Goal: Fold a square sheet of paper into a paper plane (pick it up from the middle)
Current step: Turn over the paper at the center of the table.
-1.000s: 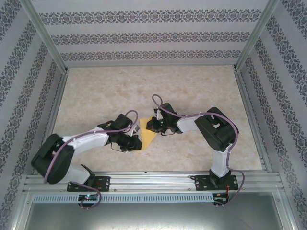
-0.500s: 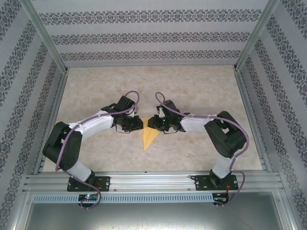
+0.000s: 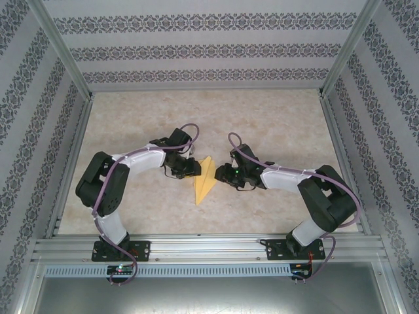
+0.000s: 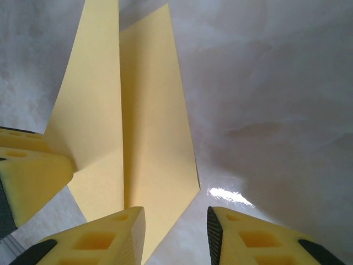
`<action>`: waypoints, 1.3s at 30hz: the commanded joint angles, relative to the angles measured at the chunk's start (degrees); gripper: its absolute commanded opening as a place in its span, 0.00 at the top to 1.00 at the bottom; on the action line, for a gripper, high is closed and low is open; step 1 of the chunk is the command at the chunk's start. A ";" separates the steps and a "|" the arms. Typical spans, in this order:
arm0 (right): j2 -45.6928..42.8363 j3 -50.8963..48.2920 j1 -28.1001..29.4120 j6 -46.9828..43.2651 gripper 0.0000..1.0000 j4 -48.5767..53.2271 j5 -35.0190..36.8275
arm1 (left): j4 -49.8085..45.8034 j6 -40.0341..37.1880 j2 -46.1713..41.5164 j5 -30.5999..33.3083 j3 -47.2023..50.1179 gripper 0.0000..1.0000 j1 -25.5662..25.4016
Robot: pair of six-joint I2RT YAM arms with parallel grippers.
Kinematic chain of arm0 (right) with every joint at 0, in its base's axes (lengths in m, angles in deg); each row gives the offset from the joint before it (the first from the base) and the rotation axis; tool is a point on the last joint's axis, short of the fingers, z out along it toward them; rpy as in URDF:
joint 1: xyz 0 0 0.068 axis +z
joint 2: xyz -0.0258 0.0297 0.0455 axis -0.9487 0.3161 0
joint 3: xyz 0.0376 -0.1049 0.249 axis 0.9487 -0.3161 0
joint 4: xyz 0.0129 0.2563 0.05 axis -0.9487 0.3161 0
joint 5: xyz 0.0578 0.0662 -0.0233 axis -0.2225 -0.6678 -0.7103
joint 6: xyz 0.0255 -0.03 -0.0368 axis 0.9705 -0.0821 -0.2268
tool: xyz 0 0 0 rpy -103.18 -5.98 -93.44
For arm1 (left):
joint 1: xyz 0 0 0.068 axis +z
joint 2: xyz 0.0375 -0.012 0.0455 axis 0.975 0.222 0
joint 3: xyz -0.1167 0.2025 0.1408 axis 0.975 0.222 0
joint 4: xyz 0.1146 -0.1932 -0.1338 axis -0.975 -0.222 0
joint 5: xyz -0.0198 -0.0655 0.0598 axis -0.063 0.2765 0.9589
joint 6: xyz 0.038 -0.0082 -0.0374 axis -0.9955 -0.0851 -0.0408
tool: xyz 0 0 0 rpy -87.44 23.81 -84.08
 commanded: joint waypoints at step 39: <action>8.65 0.23 3.32 11.31 0.65 -15.43 -2.58 | -6.39 -4.58 9.19 1.34 -4.25 0.71 -0.94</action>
